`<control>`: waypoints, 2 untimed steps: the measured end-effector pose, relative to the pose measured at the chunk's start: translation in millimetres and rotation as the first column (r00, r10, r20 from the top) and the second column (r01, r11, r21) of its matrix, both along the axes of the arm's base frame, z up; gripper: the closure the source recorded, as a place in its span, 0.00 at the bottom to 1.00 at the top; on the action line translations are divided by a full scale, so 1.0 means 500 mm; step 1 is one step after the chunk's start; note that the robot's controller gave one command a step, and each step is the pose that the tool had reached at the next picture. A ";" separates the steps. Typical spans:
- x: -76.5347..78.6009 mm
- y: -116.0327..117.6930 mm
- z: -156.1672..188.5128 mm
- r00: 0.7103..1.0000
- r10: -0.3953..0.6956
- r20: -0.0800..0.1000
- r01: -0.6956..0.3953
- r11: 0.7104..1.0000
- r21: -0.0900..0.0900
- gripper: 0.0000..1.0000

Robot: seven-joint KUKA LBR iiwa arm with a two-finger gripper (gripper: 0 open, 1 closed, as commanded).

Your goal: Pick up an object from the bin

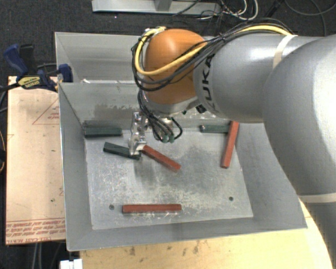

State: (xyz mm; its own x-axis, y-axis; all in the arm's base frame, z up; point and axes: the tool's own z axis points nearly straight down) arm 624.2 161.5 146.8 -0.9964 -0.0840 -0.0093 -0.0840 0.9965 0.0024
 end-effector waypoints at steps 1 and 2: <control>-0.001 -0.070 0.074 0.997 -0.082 -0.006 0.081 0.997 -0.002 0.00; -0.001 -0.070 0.073 0.997 -0.081 -0.006 0.081 0.997 -0.001 0.00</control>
Offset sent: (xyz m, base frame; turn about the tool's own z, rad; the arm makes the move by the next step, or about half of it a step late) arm 0.0000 0.0000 0.0000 0.0000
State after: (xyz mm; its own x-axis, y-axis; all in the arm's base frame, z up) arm 623.7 126.7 183.4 -1.0000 -0.0026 -0.0030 -0.0026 1.0000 0.0018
